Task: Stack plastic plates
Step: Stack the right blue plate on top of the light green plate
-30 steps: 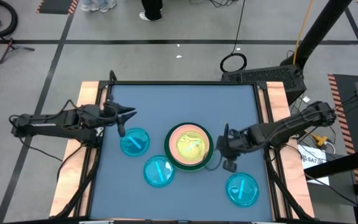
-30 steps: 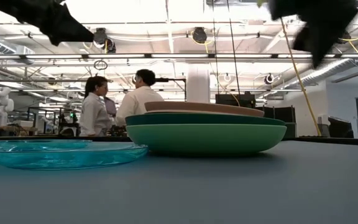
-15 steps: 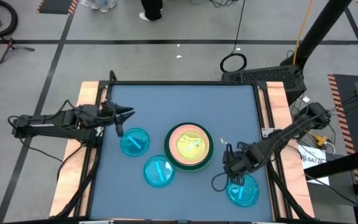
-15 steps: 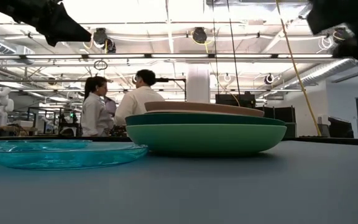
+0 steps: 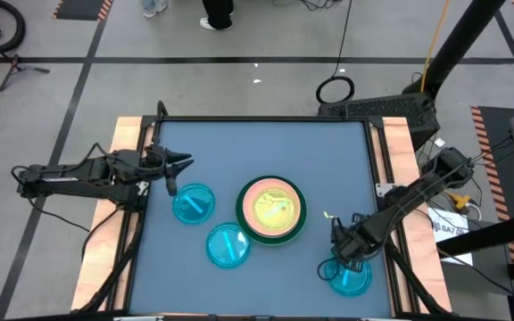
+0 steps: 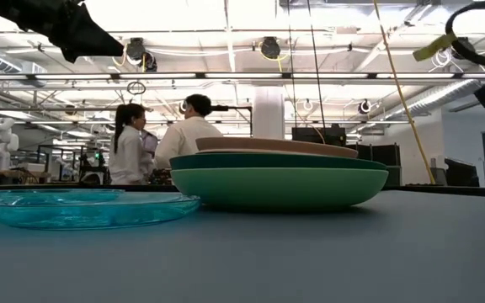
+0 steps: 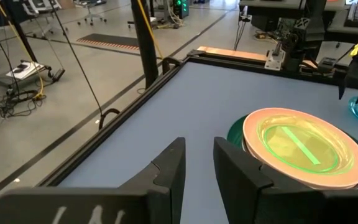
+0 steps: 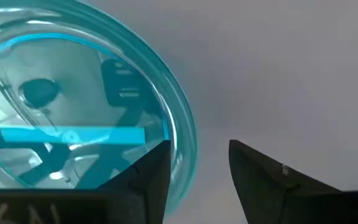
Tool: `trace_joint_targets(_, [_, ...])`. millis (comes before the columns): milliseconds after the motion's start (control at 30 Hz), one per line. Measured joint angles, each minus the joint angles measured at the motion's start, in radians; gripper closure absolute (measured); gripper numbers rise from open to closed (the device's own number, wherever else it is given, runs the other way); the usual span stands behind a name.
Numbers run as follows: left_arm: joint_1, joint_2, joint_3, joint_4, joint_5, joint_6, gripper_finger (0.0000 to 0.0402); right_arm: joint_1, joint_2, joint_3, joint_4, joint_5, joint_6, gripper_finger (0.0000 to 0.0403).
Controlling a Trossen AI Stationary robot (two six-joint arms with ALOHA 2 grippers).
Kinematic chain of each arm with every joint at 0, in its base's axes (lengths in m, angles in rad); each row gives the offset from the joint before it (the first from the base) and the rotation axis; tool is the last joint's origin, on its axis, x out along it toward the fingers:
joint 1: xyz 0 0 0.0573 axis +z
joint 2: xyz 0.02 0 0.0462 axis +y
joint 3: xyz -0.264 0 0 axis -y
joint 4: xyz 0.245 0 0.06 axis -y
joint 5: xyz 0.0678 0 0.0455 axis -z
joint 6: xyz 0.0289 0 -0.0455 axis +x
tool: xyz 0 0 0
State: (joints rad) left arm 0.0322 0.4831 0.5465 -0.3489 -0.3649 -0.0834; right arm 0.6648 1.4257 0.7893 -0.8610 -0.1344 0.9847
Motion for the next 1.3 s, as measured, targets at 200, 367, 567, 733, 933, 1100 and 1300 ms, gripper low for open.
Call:
trace_joint_targets(200, [0.000,0.001,0.000,0.000,0.000,0.000,0.0311,0.005,-0.001,-0.067,0.114,-0.001,0.028,0.0249])
trace_joint_targets(367, [0.000,0.001,0.000,0.001,0.000,0.000,0.0311,0.005,-0.003,-0.080,0.138,0.002,0.030,0.0250])
trace_joint_targets(567, [0.000,0.001,0.000,0.001,-0.001,0.003,0.0311,0.005,-0.003,-0.081,0.132,0.002,0.028,0.0283])
trace_joint_targets(733, [0.000,0.001,0.000,0.001,-0.001,0.002,0.0311,0.005,-0.014,-0.082,0.132,0.002,0.025,0.0333])
trace_joint_targets(933, [0.000,0.001,0.000,0.001,-0.001,0.002,0.0311,0.002,-0.066,-0.082,0.140,0.004,0.040,0.0381])
trace_joint_targets(1100, [0.000,0.001,0.000,0.001,-0.001,0.002,0.0311,0.002,-0.094,-0.082,0.133,0.007,0.076,0.0400])
trace_joint_targets(1300, [0.000,0.001,0.000,0.001,-0.001,0.002,0.0311,0.002,-0.095,-0.082,0.131,0.008,0.103,0.0402])
